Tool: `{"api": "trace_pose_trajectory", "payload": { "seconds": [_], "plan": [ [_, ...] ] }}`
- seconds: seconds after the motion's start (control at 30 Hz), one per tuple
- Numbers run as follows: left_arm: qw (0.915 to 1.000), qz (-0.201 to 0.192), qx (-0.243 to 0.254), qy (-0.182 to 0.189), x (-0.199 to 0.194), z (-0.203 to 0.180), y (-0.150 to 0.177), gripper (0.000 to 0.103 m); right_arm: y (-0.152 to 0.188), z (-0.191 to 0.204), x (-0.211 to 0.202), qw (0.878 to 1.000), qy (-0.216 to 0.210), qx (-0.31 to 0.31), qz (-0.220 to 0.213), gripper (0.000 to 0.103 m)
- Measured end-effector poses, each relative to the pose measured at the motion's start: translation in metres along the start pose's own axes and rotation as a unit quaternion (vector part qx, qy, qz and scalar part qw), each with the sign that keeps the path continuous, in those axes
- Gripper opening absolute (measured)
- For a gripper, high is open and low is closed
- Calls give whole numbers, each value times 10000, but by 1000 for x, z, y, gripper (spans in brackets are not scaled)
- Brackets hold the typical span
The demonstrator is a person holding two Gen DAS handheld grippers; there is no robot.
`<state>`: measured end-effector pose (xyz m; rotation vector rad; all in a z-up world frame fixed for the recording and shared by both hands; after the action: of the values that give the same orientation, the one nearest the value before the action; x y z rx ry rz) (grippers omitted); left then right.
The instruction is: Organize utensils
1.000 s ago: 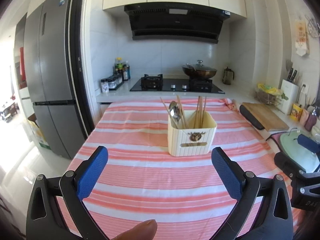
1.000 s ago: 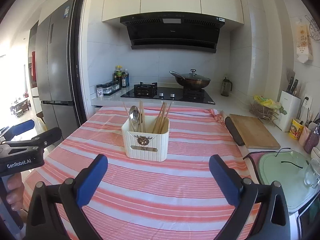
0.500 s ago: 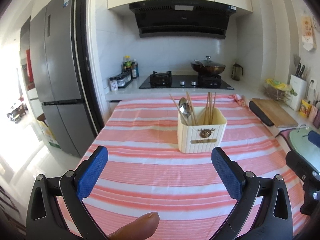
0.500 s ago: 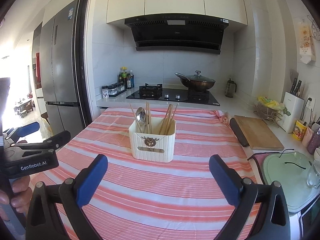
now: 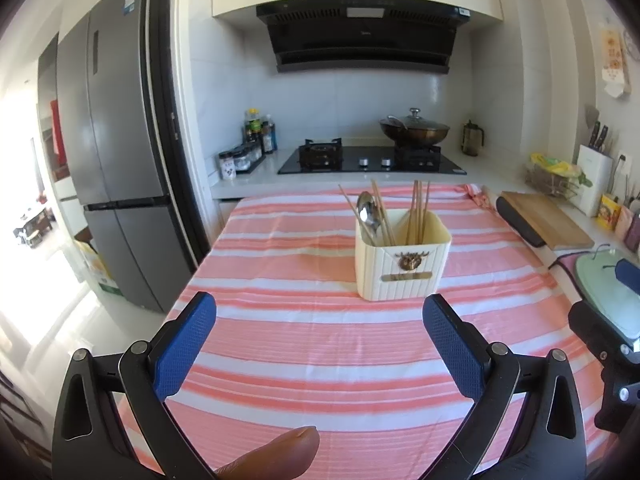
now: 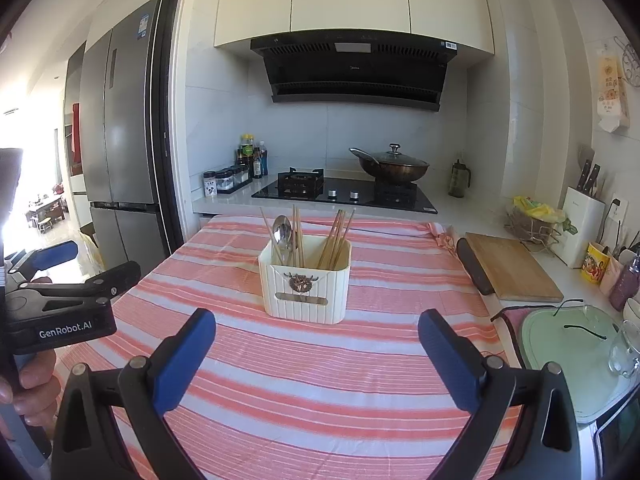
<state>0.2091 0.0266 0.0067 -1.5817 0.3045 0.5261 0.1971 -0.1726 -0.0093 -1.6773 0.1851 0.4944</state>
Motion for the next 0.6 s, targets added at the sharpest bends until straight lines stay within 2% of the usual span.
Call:
{"api": "trace_pose_trajectory", "payload": {
  "seconds": [0.6],
  "plan": [
    [9999, -13, 110, -30, -1, -6, -1, 103, -2, -3, -3, 9999, 150, 2, -48, 103]
  ]
}}
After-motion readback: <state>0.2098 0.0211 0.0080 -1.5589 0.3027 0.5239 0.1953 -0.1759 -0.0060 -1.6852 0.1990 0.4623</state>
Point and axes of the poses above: each gripper's, at about its wrist camera, not at the fingertips, and x roughly the way its jaws point, z to its left, y to its underside, the point moved 1 cm from there along x, roughly the way its jaws point, and after that the axes turned 8 degrees about y, right-handed, at the moved point
